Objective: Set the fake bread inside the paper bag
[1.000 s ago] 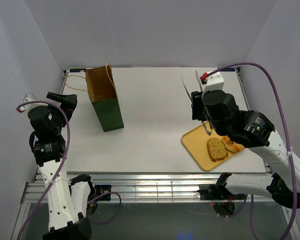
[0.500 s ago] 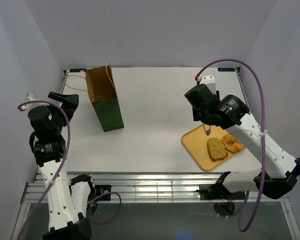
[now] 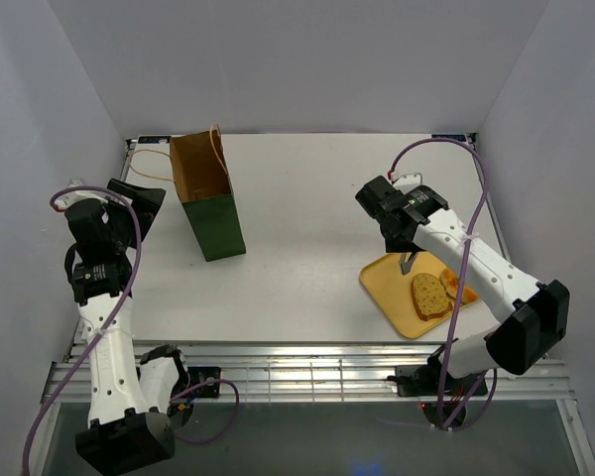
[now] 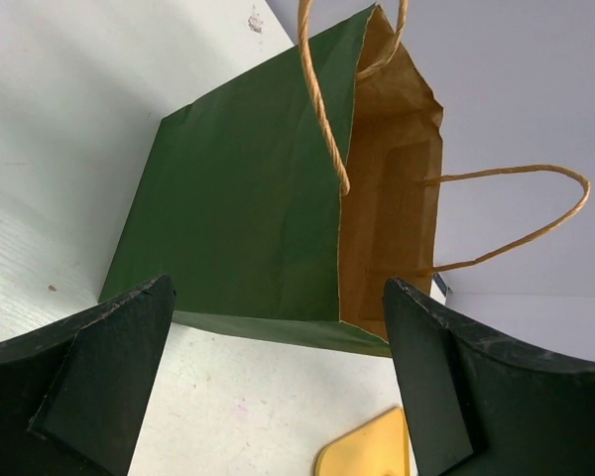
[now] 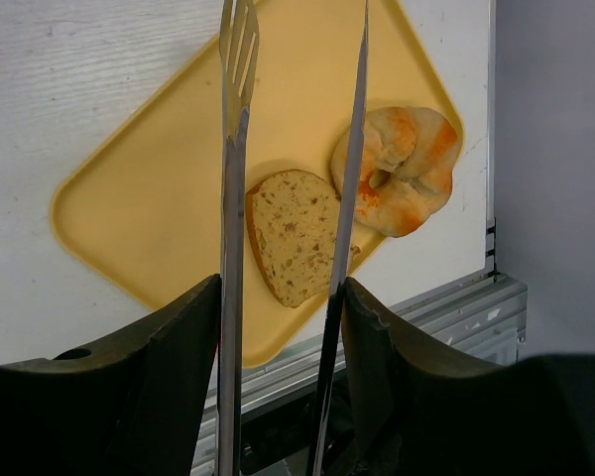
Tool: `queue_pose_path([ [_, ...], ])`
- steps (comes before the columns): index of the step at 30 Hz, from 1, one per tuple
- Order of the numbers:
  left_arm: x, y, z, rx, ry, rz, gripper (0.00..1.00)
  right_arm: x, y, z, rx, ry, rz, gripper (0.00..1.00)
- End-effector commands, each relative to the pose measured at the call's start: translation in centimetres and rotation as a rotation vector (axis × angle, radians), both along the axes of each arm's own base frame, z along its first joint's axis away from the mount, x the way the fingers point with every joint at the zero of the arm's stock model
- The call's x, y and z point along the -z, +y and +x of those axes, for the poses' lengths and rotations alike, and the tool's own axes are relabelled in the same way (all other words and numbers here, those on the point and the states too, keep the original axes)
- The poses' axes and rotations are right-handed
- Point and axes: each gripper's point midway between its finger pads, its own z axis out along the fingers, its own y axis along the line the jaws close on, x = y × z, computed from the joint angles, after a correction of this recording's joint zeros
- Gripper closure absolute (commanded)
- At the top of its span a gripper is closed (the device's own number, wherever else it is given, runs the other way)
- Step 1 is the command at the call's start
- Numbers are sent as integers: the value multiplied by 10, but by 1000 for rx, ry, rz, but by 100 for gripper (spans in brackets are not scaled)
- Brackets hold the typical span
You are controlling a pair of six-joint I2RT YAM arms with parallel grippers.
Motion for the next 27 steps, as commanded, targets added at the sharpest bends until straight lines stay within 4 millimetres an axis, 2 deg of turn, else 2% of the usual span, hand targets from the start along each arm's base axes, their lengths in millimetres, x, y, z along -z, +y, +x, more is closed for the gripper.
queue_pose_path([
  [1,-5,-5,-2,20,-29,-1,4,6,-5,14,86,-64,20,44],
  [6,5,-9,3,44,3,-31,4,23,-16,15,141,-43,-5,45],
  [14,10,-10,9,52,28,-58,4,46,-23,1,170,21,-6,46],
  [22,8,-14,10,71,29,-77,4,42,-28,-8,156,13,17,46],
  [27,16,-16,10,89,45,-71,4,41,-29,-14,137,12,36,46],
])
